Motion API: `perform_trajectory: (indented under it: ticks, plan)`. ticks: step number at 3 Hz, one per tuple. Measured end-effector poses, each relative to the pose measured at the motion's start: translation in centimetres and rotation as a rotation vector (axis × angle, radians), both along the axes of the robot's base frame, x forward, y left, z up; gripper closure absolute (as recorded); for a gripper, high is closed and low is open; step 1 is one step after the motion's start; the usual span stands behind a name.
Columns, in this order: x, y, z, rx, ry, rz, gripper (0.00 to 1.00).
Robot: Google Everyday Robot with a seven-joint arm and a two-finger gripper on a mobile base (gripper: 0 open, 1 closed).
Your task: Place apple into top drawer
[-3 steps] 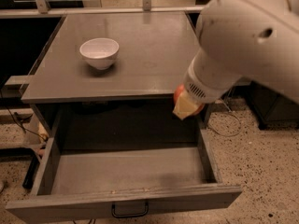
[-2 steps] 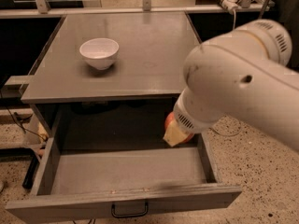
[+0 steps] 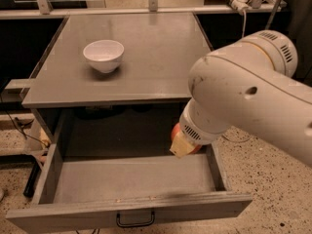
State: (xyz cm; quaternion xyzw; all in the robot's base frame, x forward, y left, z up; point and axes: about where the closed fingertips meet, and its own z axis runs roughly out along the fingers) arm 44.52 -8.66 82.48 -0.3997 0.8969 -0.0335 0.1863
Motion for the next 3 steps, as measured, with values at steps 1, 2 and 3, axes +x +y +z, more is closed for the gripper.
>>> perform_trajectory:
  ticks: [1, 2, 3]
  plan:
    - [-0.9, 2.9, -2.5, 0.087, 0.038, 0.018, 1.0]
    - [-0.8, 7.8, -6.0, 0.175, 0.055, 0.027, 1.0]
    - [0.8, 11.3, -8.0, 0.221, 0.054, 0.006, 1.0]
